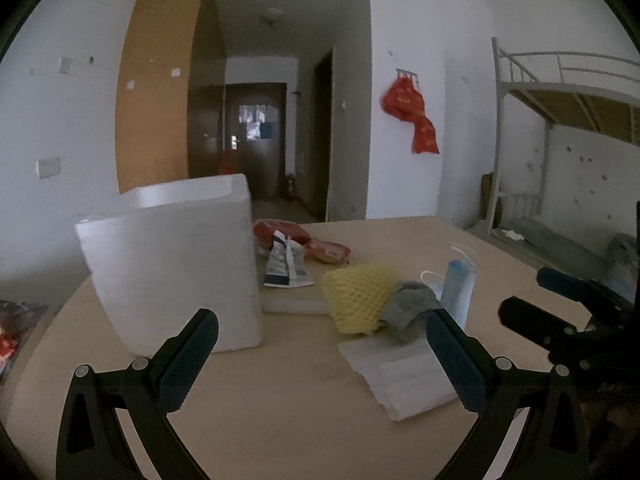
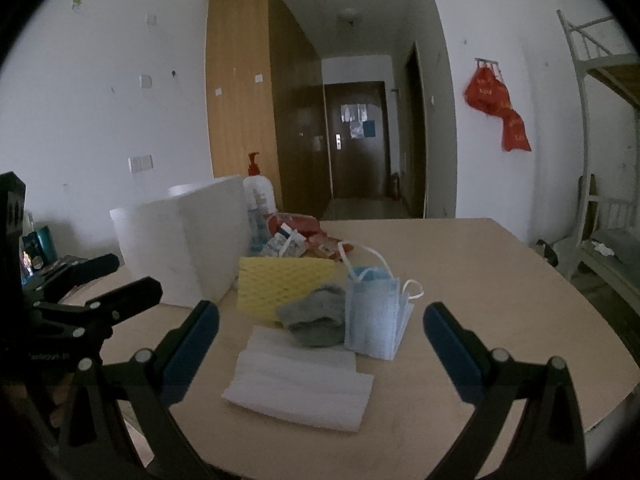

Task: Organize soft objects
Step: 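Grasp the yellow foam net with the left tool while the right tool grasps the blue face mask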

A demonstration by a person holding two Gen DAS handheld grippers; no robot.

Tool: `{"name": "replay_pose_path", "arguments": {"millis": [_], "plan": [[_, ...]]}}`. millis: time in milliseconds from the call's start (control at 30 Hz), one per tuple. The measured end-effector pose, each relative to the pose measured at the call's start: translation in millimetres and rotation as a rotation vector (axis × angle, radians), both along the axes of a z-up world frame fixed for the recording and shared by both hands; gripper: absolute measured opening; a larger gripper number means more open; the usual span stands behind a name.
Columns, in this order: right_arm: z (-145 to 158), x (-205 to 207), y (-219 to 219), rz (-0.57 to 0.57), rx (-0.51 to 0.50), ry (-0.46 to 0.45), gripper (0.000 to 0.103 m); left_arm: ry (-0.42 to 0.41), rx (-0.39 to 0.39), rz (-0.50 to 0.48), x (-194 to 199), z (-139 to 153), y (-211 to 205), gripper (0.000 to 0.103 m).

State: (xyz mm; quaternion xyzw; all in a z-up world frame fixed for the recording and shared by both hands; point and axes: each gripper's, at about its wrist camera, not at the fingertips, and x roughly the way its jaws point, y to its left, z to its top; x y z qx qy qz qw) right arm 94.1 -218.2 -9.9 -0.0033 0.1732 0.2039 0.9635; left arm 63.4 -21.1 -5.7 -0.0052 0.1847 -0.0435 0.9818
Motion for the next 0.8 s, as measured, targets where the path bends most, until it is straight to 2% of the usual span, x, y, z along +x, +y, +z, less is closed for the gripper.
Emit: {"name": "replay_pose_path", "arguments": {"millis": [367,500,667,800], "plan": [[-11,28,-5,0.018,0.007,0.073,0.088,0.066,-0.029,-0.123,41,-8,-16,0.101],[-15,37,-9,0.015,0.002,0.098,0.086,0.097,-0.055,-0.164,58,-12,-19,0.1],[-21,49,-16,-0.006,0.006,0.13,0.085,0.131,-0.038,-0.172,77,-16,-24,0.09],[-26,60,-17,-0.001,0.006,0.164,0.08,0.171,-0.028,-0.171,93,-22,-26,0.084]]}}
